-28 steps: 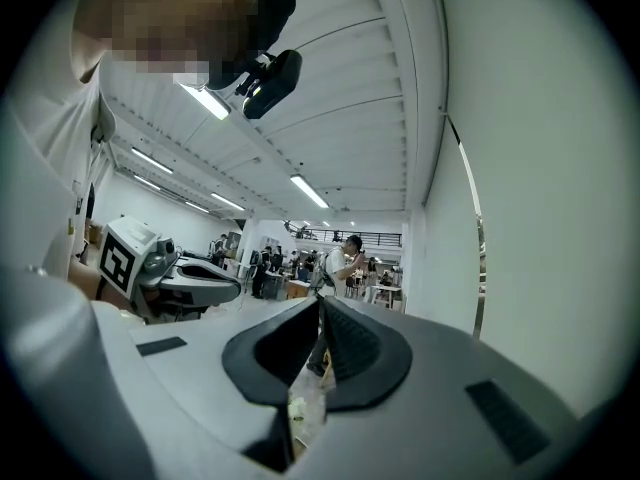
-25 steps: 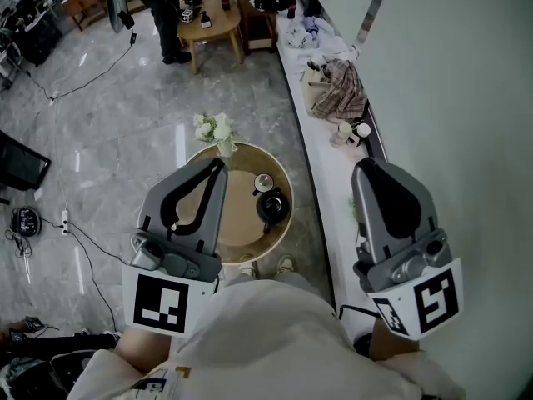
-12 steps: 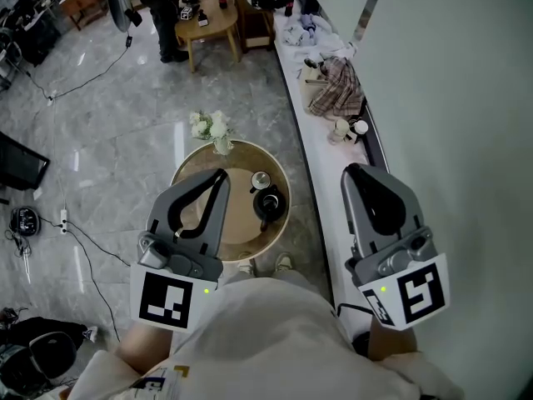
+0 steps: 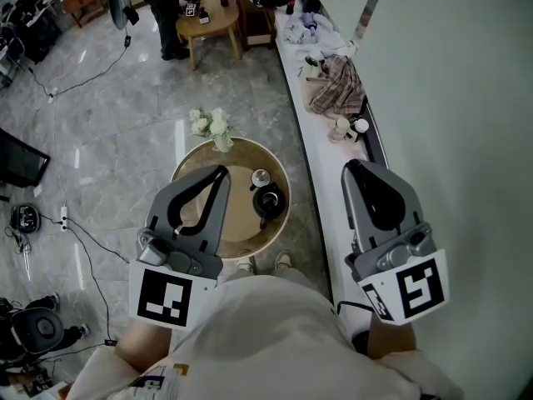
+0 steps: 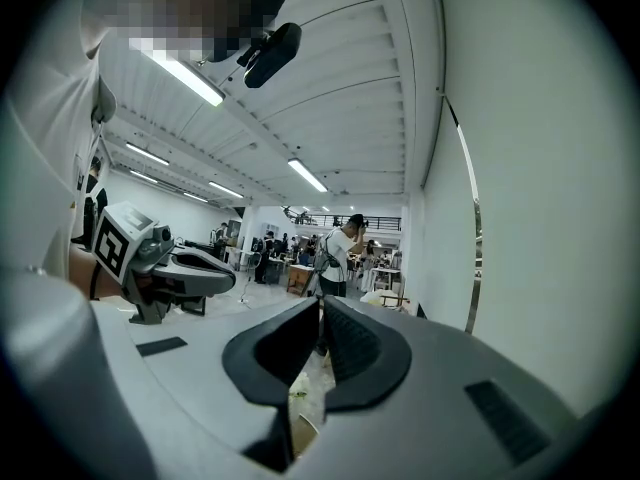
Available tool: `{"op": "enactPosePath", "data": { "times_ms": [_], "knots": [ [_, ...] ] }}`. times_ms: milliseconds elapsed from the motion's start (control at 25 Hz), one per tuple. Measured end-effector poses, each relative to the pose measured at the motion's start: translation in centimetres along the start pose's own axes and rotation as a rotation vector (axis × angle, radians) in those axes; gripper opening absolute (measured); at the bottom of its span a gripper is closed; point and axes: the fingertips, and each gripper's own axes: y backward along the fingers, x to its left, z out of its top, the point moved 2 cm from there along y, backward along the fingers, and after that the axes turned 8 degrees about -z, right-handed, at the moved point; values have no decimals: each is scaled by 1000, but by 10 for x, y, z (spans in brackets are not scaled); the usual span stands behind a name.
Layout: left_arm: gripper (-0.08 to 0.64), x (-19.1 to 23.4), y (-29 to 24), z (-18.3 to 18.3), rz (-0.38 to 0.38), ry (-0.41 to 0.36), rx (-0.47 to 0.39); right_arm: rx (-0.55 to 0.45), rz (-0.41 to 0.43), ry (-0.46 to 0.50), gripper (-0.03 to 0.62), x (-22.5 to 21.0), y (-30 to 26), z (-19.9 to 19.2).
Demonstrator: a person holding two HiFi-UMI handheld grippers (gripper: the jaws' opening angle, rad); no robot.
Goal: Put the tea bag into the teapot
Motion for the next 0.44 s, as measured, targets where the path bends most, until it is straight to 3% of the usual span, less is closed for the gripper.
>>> {"op": "enactPosePath", "data": {
  "times_ms": [440],
  "knots": [
    [9,-4,3,1,-11,-31,14,6,2,11,18,3,0,-1]
  ]
}}
